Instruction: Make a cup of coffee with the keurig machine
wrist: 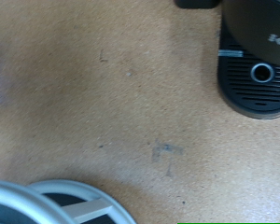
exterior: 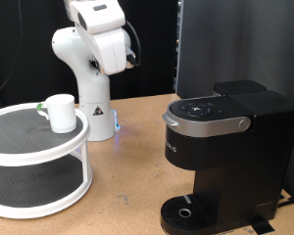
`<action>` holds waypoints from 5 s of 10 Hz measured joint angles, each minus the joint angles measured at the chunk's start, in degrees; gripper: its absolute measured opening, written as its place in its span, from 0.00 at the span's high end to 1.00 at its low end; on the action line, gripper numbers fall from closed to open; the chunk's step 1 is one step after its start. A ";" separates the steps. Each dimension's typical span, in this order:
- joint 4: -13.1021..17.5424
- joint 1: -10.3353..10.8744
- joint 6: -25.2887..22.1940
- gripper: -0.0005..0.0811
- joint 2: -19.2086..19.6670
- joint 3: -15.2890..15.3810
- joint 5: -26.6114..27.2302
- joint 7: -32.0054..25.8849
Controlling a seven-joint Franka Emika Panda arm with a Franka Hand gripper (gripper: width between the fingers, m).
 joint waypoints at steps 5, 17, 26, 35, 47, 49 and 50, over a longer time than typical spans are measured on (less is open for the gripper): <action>-2.78 -0.42 9.16 0.99 -0.87 -0.14 5.22 12.84; -5.74 -2.75 13.90 0.99 -5.23 -0.91 1.67 22.09; -14.62 -4.74 4.95 0.99 -18.49 -2.72 -3.19 17.56; -15.16 -5.55 -2.37 0.99 -21.53 -7.74 -4.97 7.63; -20.04 -8.78 11.24 0.99 -24.99 -8.03 -3.62 20.53; -20.09 -9.00 10.66 0.99 -25.34 -8.33 -3.22 20.30; -20.21 -9.00 10.66 0.99 -25.35 -8.37 -3.27 19.52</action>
